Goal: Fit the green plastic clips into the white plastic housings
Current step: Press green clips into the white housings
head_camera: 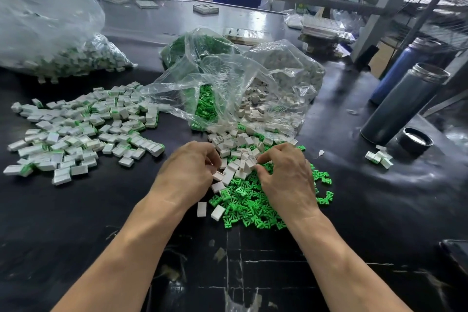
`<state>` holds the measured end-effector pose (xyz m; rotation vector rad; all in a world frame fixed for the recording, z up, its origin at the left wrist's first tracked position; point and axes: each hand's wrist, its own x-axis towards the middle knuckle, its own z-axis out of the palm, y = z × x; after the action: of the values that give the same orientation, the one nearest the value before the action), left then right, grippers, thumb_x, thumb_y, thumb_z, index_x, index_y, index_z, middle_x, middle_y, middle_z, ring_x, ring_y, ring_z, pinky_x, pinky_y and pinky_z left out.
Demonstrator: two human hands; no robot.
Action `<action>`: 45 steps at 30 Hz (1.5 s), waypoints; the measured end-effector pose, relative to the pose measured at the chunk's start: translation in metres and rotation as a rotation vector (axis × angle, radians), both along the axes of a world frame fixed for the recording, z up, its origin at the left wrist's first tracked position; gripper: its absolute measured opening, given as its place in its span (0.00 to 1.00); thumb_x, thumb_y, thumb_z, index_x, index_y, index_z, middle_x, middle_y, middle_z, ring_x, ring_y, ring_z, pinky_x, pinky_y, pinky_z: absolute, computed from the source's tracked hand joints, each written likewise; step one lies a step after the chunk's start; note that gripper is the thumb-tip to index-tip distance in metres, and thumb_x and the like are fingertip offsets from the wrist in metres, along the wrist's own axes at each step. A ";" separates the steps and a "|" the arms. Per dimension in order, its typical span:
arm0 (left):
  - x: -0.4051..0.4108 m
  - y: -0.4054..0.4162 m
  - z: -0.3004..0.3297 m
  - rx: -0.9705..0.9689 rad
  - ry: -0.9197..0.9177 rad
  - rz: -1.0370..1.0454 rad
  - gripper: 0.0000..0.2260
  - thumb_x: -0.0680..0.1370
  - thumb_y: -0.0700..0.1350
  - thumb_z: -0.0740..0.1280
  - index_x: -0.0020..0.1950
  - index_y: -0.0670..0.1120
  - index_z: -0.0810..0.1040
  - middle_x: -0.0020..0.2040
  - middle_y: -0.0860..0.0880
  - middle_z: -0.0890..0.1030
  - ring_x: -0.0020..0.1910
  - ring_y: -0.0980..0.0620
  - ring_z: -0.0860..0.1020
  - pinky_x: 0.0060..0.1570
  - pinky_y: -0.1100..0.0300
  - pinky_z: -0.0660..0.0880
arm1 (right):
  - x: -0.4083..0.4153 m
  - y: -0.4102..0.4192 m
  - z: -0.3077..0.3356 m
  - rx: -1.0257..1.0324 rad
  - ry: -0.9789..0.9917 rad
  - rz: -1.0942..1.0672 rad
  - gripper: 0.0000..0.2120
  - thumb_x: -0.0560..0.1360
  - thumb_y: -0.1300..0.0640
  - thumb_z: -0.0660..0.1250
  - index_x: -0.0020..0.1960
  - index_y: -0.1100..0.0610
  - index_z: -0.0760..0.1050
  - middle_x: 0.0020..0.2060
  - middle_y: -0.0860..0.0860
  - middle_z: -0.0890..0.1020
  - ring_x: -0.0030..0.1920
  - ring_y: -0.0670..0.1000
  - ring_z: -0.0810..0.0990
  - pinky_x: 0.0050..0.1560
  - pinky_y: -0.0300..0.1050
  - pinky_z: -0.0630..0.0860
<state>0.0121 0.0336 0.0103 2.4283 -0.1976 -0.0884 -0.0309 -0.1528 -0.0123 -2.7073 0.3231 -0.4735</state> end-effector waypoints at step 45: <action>-0.001 -0.014 0.002 -0.832 0.176 -0.065 0.05 0.79 0.36 0.70 0.50 0.45 0.83 0.44 0.44 0.87 0.37 0.54 0.82 0.35 0.63 0.78 | 0.009 0.014 0.031 1.221 -0.133 0.159 0.03 0.78 0.61 0.74 0.48 0.54 0.83 0.41 0.52 0.87 0.38 0.48 0.84 0.35 0.41 0.78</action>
<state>0.0109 0.0191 0.0121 1.5773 -0.1852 -0.2032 -0.0223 -0.1384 0.0190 -1.4898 0.2347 -0.2591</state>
